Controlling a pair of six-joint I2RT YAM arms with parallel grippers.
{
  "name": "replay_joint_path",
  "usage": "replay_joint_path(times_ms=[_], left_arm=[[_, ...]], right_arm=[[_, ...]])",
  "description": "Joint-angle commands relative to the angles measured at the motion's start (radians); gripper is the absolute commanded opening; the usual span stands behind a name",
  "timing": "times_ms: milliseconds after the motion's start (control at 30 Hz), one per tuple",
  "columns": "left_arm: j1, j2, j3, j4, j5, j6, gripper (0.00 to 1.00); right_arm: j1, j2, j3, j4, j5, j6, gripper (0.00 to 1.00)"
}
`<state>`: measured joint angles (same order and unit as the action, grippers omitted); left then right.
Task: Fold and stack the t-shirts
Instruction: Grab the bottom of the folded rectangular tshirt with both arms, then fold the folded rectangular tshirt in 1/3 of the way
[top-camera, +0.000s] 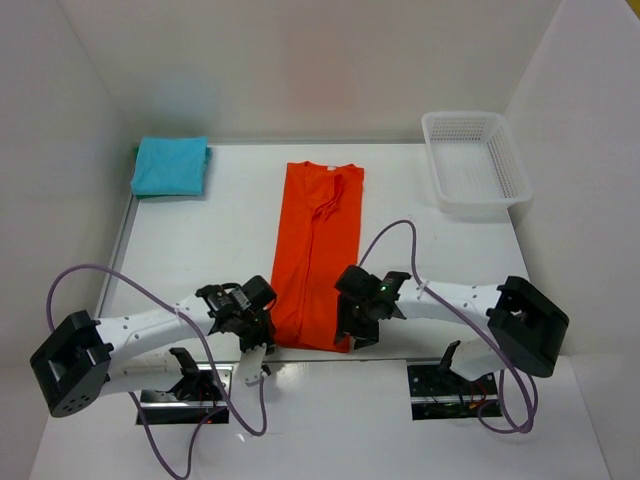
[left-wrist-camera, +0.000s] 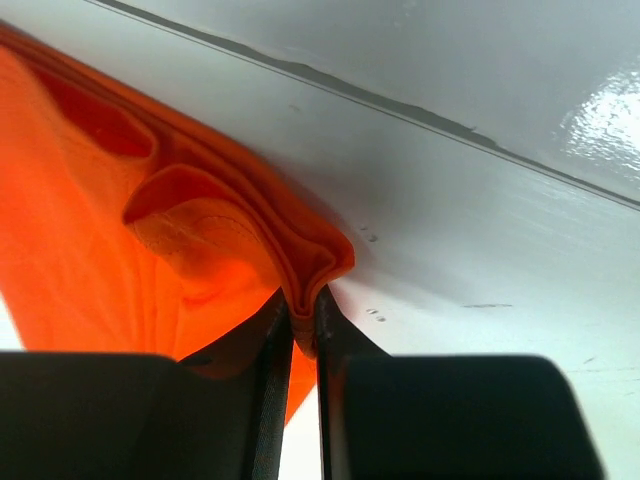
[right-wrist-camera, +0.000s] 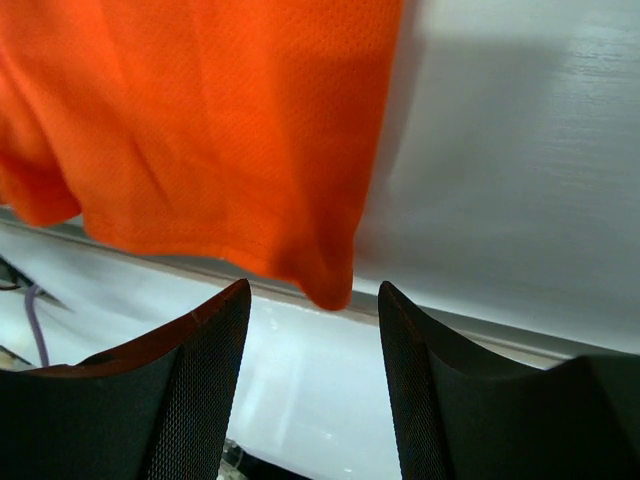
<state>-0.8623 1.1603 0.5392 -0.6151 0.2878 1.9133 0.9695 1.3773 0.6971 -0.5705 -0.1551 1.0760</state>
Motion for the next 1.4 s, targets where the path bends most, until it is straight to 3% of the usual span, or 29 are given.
replay_joint_path(times_ms=[0, 167, 267, 300, 400, 433, 567, 667, 833, 1033, 1167, 1367], left_arm=[[-0.011, -0.043, 0.001, -0.031, 0.08, 0.009, 0.19], [-0.011, -0.044, 0.011, -0.021, 0.09, -0.011, 0.19], [-0.011, -0.044, 0.03, -0.021, 0.117, -0.037, 0.19], [-0.011, -0.044, 0.03, -0.021, 0.129, -0.054, 0.17], [-0.011, -0.044, 0.05, 0.003, 0.139, -0.108, 0.16], [-0.011, -0.044, 0.059, 0.018, 0.139, -0.132, 0.14], [0.002, 0.006, 0.163, 0.038, 0.139, -0.293, 0.13], [0.042, 0.018, 0.182, 0.06, 0.139, -0.319, 0.11], [0.172, 0.091, 0.31, 0.125, 0.129, -0.414, 0.09], [0.322, 0.245, 0.422, 0.311, 0.119, -0.448, 0.09], [0.371, 0.349, 0.505, 0.376, 0.11, -0.448, 0.09], [0.416, 0.499, 0.564, 0.485, 0.1, -0.438, 0.09]], right_arm=[[-0.006, 0.042, -0.019, 0.031, -0.018, -0.01, 0.6], [-0.006, 0.117, -0.007, 0.075, -0.027, -0.019, 0.55], [-0.006, 0.147, 0.005, 0.075, -0.027, -0.019, 0.38], [-0.006, 0.147, 0.005, 0.066, -0.027, -0.019, 0.24], [-0.006, 0.118, 0.015, 0.046, -0.018, -0.019, 0.03], [-0.006, 0.106, 0.027, 0.032, -0.018, -0.019, 0.0], [-0.076, 0.056, 0.091, -0.058, 0.015, -0.057, 0.0], [-0.155, 0.031, 0.156, -0.083, 0.015, -0.132, 0.0], [-0.359, 0.058, 0.284, -0.124, 0.002, -0.313, 0.0], [-0.511, 0.235, 0.488, -0.124, -0.018, -0.477, 0.0], [-0.575, 0.376, 0.666, -0.115, -0.058, -0.548, 0.0], [-0.656, 0.528, 0.794, -0.115, -0.092, -0.611, 0.0]])
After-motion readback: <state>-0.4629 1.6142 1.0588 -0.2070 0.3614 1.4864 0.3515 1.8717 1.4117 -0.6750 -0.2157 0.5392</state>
